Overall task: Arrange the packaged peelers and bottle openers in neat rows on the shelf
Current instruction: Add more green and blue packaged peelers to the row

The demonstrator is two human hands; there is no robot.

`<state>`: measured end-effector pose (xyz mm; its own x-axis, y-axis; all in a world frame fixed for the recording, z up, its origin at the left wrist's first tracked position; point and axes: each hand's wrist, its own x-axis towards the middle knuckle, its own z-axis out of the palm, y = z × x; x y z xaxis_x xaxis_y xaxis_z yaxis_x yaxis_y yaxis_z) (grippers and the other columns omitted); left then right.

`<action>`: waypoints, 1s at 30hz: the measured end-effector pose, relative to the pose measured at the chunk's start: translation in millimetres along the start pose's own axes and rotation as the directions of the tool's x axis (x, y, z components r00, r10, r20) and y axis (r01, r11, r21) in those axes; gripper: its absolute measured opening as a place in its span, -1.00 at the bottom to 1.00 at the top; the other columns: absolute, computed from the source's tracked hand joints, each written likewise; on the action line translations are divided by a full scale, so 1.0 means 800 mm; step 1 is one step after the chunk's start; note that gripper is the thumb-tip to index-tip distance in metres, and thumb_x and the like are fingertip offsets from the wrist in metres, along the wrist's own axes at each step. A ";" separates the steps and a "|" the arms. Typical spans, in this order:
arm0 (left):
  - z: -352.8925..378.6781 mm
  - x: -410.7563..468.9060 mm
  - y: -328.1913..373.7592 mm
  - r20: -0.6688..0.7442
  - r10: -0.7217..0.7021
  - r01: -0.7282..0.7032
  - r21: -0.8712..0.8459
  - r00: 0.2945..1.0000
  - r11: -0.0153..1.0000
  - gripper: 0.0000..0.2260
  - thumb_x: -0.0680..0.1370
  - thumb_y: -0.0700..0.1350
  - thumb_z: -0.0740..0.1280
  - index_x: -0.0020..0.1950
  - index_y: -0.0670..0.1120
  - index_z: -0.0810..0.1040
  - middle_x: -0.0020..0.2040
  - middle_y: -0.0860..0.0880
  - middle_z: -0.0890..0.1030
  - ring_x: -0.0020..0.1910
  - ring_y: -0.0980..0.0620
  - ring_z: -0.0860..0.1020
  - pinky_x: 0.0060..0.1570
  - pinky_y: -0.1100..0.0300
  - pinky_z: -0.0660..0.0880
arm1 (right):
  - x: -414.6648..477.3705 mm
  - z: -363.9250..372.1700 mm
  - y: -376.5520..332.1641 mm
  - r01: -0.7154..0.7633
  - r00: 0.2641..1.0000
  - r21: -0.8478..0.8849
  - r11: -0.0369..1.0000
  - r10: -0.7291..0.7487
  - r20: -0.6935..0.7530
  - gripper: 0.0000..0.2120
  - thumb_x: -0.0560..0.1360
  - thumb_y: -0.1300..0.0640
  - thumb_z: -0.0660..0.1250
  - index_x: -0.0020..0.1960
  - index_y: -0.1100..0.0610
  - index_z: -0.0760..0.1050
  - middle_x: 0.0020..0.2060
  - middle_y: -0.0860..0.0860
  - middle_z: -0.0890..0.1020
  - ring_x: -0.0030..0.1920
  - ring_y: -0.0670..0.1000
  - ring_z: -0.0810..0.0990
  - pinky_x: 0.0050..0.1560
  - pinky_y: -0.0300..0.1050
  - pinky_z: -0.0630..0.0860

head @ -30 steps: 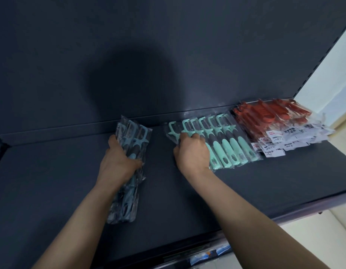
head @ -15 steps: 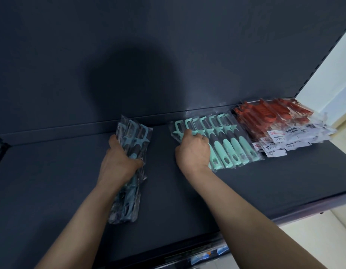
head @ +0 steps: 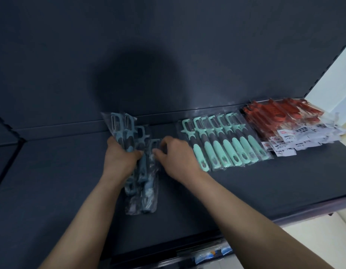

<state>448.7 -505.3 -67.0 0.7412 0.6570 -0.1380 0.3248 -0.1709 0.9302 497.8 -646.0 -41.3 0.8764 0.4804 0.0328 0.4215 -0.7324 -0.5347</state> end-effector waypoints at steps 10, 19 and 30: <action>-0.033 -0.013 -0.005 -0.009 0.061 -0.059 0.118 0.998 0.991 -0.36 0.27 -0.11 0.58 0.19 -0.02 0.26 -0.09 0.14 0.49 -0.14 0.15 0.50 -0.21 0.28 0.40 | -0.006 0.021 -0.031 -0.047 0.997 -0.050 0.998 0.050 0.061 -0.62 0.51 0.02 0.34 0.18 0.22 0.33 0.10 0.19 0.51 0.11 0.22 0.50 -0.08 -0.03 0.40; -0.011 -0.023 0.007 -0.014 0.096 -0.089 0.284 0.995 0.955 -0.21 0.34 -0.01 0.51 0.40 -0.08 0.11 0.20 -0.12 0.50 0.11 -0.16 0.52 0.00 0.04 0.46 | -0.023 0.007 -0.024 -0.148 0.983 -0.031 0.989 0.151 0.106 -0.79 0.53 0.14 0.25 0.12 0.21 0.42 0.06 0.18 0.56 0.07 0.22 0.53 -0.15 -0.10 0.38; -0.011 -0.015 0.014 0.074 0.040 -0.065 0.365 0.996 0.929 -0.05 0.32 -0.13 0.54 0.49 -0.02 -0.05 0.30 -0.19 0.40 0.16 -0.20 0.48 0.10 -0.05 0.48 | -0.033 0.006 -0.023 -0.128 0.988 -0.130 0.983 0.137 0.070 -0.84 0.54 0.22 0.26 0.09 0.21 0.37 0.00 0.19 0.56 0.02 0.23 0.54 -0.21 -0.07 0.35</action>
<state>438.1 -508.4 -52.2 0.7951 0.5934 -0.1255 0.4683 -0.4691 0.7488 465.5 -643.3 -36.2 0.9075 0.4079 -0.1004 0.3329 -0.8441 -0.4203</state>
